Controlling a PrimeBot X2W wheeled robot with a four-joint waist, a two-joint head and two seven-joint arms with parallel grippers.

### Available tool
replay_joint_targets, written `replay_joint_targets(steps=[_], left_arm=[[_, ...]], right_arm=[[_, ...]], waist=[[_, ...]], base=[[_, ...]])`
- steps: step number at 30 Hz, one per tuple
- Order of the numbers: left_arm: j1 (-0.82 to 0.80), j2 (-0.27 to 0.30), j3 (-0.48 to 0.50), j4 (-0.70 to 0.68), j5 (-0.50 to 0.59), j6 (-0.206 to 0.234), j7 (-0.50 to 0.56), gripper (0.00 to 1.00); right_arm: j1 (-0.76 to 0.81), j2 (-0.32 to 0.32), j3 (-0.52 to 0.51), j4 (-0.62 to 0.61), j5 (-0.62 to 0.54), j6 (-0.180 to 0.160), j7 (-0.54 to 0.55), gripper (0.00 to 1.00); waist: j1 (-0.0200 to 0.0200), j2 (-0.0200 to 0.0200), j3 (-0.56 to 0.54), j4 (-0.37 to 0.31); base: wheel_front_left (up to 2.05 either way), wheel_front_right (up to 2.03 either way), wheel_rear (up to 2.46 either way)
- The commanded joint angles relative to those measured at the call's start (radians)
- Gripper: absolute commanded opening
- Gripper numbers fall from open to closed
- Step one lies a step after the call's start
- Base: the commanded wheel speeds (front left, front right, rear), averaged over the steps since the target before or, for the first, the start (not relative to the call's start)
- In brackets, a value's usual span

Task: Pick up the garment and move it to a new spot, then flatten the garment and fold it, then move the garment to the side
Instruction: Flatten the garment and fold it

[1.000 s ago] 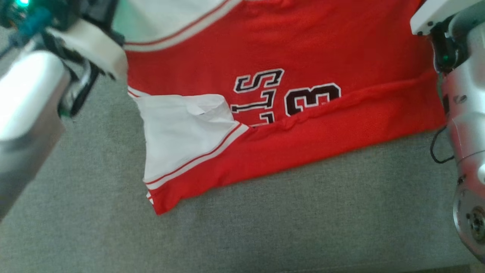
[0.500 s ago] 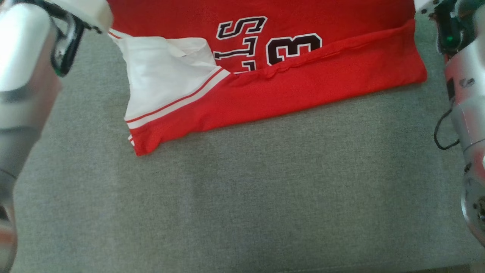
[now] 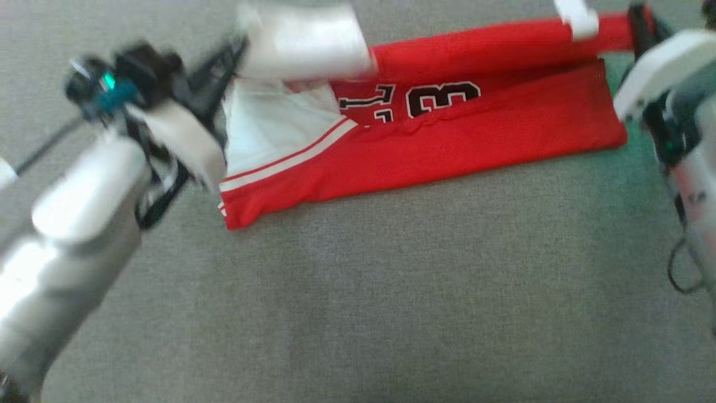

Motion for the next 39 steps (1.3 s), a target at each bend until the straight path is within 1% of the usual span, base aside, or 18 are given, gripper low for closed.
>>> replay_joint_targets(steps=[1, 5, 6, 11, 15, 19, 25, 26, 27, 28, 31, 33, 36, 39], left_arm=[[0.002, 0.08, 0.011, -0.082, -0.014, -0.005, 0.043, 0.0], [0.075, 0.147, -0.022, -0.208, -0.042, -0.001, 0.129, 0.0], [0.075, 0.147, -0.022, -0.208, -0.042, -0.001, 0.129, 0.0], [0.143, 0.204, -0.065, -0.32, -0.057, 0.025, 0.228, 0.0], [0.192, 0.225, -0.09, -0.381, -0.092, 0.028, 0.282, 0.0], [0.21, 0.245, -0.105, -0.416, -0.095, 0.041, 0.315, 0.0], [0.206, 0.241, -0.117, -0.412, -0.072, 0.063, 0.324, 0.0], [0.205, 0.237, -0.119, -0.405, -0.064, 0.067, 0.319, 0.13], [0.204, 0.232, -0.121, -0.396, -0.057, 0.073, 0.313, 0.45], [0.203, 0.226, -0.121, -0.386, -0.048, 0.081, 0.304, 1.0], [0.203, 0.204, -0.105, -0.352, -0.043, 0.109, 0.264, 1.0], [0.202, 0.183, -0.073, -0.329, -0.055, 0.137, 0.218, 1.0], [0.196, 0.146, -0.006, -0.293, -0.068, 0.194, 0.111, 1.0], [0.197, 0.11, 0.062, -0.271, -0.082, 0.245, -0.011, 1.0]], right_arm=[[0.031, -0.029, 0.047, -0.04, 0.026, -0.001, 0.028, 0.0], [0.093, -0.079, 0.127, -0.063, 0.072, -0.001, 0.095, 0.0], [0.093, -0.079, 0.127, -0.063, 0.072, -0.001, 0.095, 0.0], [0.145, -0.136, 0.219, -0.104, 0.137, -0.001, 0.194, 0.0], [0.166, -0.172, 0.283, -0.139, 0.174, -0.001, 0.253, 0.0], [0.173, -0.198, 0.325, -0.165, 0.204, -0.001, 0.276, 0.0], [0.177, -0.212, 0.375, -0.166, 0.225, -0.001, 0.294, 0.0], [0.175, -0.215, 0.383, -0.162, 0.221, -0.001, 0.293, 0.6], [0.174, -0.216, 0.385, -0.155, 0.224, -0.001, 0.293, 1.0], [0.173, -0.212, 0.382, -0.151, 0.235, -0.001, 0.293, 1.0], [0.157, -0.211, 0.37, -0.151, 0.262, -0.001, 0.279, 1.0], [0.15, -0.204, 0.352, -0.168, 0.3, -0.001, 0.26, 1.0], [0.14, -0.209, 0.321, -0.208, 0.348, -0.001, 0.211, 1.0], [0.129, -0.205, 0.285, -0.256, 0.372, -0.001, 0.123, 1.0]], waist=[[0.0001, -0.0001, -0.024, 0.011], [0.0001, -0.0001, -0.047, 0.018], [0.0001, -0.0001, -0.047, 0.018], [0.0001, -0.0001, -0.065, 0.018], [0.0001, -0.0001, -0.073, 0.011], [0.0001, -0.0001, -0.075, 0.005], [0.0001, -0.0001, -0.07, -0.002], [0.0001, -0.0001, -0.069, -0.003], [0.0001, -0.0001, -0.069, -0.004], [0.0001, -0.0001, -0.069, -0.005], [0.0001, -0.0001, -0.069, -0.01], [0.0001, -0.0001, -0.075, -0.011], [0.0001, -0.0001, -0.086, -0.011], [0.0001, -0.0001, -0.1, -0.012]], base=[[0.0, 0.0, 0.0], [0.0, 0.0, 0.0], [0.0, 0.0, 0.0], [0.0, 0.0, 0.0], [0.0, 0.0, 0.0], [0.0, 0.0, 0.0], [0.0, 0.0, 0.0], [0.0, 0.0, 0.0], [0.0, 0.0, 0.0], [0.0, 0.0, 0.0], [0.0, 0.0, 0.0], [0.0, 0.0, 0.0], [0.0, 0.0, 0.0], [0.0, 0.0, 0.0]])
